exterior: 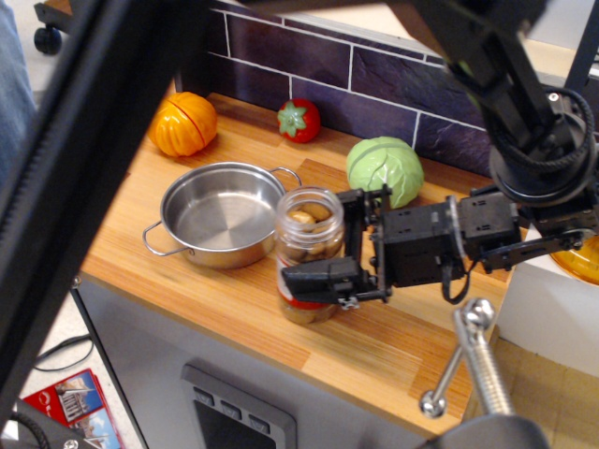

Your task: Pour almonds in pot

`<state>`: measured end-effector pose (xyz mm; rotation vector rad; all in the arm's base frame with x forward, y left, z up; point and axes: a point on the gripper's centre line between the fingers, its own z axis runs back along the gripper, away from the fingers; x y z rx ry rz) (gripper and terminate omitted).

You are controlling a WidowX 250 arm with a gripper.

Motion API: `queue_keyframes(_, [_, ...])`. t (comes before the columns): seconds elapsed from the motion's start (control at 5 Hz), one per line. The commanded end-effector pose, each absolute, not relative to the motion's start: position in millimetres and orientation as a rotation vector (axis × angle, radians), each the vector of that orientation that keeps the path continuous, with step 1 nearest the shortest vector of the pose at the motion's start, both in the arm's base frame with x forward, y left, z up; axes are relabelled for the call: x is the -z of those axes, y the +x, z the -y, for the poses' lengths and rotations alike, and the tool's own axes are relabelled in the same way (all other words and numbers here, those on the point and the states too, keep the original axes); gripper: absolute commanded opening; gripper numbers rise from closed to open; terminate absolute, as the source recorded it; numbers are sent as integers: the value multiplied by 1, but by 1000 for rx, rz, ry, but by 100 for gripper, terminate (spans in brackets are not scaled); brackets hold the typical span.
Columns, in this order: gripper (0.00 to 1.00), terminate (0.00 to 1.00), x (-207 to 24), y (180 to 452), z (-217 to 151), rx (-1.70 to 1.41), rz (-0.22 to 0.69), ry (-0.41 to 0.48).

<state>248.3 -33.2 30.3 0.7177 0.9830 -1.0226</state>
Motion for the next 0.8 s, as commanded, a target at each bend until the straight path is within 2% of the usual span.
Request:
queue_keyframes(0.0, [0,0,-56,255,39,1055,-707,653])
queue_keyframes(0.2, [0,0,-67,257,37,1107,-639,604])
queue_keyframes(0.4, [0,0,-89,266,30,1216,-549,398])
queue_keyframes(0.6, [0,0,-101,276,14,1269,-489,308])
